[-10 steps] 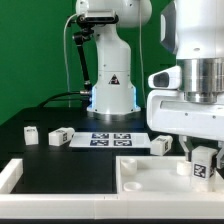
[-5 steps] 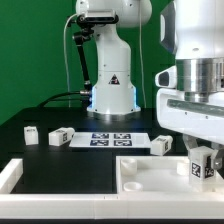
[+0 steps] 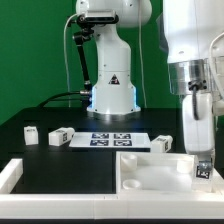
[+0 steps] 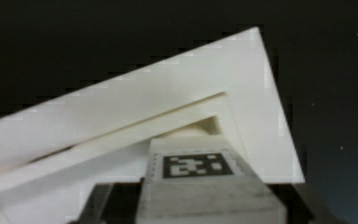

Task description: Assemble square table

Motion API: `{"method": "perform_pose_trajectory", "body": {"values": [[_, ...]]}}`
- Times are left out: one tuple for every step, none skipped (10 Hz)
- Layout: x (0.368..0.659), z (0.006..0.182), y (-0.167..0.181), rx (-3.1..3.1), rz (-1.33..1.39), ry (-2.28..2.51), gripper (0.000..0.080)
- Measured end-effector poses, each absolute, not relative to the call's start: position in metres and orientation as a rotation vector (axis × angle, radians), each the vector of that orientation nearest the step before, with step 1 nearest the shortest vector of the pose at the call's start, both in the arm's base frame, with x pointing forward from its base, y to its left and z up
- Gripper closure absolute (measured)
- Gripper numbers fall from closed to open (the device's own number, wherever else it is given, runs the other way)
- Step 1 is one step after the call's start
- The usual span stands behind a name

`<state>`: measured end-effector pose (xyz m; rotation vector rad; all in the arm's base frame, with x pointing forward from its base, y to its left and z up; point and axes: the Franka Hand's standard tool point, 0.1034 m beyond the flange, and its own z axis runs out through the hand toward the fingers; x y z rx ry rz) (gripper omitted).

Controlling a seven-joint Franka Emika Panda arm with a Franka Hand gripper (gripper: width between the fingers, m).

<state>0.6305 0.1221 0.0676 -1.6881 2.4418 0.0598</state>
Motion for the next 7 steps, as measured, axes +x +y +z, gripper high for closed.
{"method": "perform_pose_trajectory", "body": {"values": [[0.6300, 0.0676, 0.1215, -1.650, 0.053, 2.466, 0.0511], [0.6296, 0.0675, 0.1197, -1.634, 0.050, 2.482, 0.0511], [0.6294, 0.0674, 0.1178, -1.621, 0.047, 2.495, 0.0509], [0.6292, 0.0668, 0.1180, -1.625, 0.047, 2.493, 0.0427], [0.6290, 0.0664, 0.1181, -1.626, 0.047, 2.493, 0.0427], [0.6289, 0.0662, 0.1181, -1.626, 0.047, 2.493, 0.0246], [0.6289, 0.0664, 0.1185, -1.627, 0.047, 2.492, 0.0180]]}}
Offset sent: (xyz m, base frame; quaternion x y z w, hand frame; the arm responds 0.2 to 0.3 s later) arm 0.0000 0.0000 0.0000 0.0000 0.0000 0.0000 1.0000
